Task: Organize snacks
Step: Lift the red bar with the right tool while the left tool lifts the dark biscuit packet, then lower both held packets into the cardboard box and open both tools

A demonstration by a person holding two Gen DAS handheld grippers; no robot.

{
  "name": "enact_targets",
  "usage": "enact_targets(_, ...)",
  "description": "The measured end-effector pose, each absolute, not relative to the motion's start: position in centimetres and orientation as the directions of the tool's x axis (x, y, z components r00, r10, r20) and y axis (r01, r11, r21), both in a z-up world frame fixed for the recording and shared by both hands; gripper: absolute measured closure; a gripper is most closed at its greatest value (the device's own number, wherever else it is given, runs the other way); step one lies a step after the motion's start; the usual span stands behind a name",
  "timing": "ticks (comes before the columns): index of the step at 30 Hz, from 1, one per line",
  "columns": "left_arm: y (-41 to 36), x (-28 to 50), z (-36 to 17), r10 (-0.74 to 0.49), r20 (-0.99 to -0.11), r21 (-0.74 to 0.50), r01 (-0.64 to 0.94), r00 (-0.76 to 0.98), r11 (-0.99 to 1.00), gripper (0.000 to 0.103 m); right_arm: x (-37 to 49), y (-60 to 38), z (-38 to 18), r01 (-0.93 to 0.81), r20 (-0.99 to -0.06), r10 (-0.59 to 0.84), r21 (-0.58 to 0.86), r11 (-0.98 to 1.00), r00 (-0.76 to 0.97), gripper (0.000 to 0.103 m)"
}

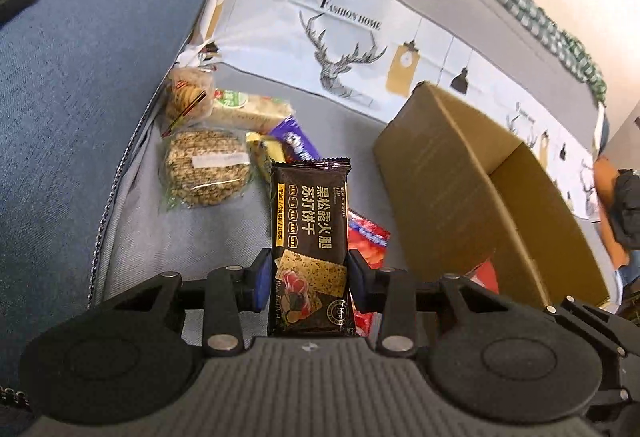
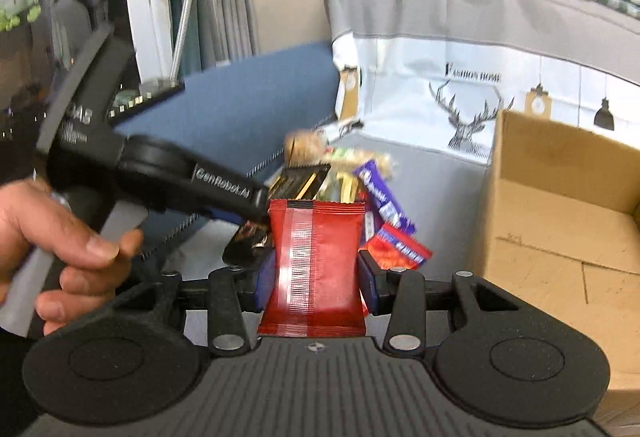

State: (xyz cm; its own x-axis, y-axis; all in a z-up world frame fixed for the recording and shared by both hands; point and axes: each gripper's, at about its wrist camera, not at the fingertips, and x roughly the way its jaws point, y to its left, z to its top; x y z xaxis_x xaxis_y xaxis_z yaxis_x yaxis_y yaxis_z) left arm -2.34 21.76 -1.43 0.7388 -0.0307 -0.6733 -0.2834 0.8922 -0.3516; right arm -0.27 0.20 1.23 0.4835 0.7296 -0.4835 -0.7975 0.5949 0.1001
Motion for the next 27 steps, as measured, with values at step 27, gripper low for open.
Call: enact_targets(27,19.2,-1.9,-0.2,-0.021,-0.66,-0.327,-0.263,0.751,0.908,0.06,4.5,-6.6,3.1,-0.73,-0.308,0.755,0.216,0.648,0.579,0.058)
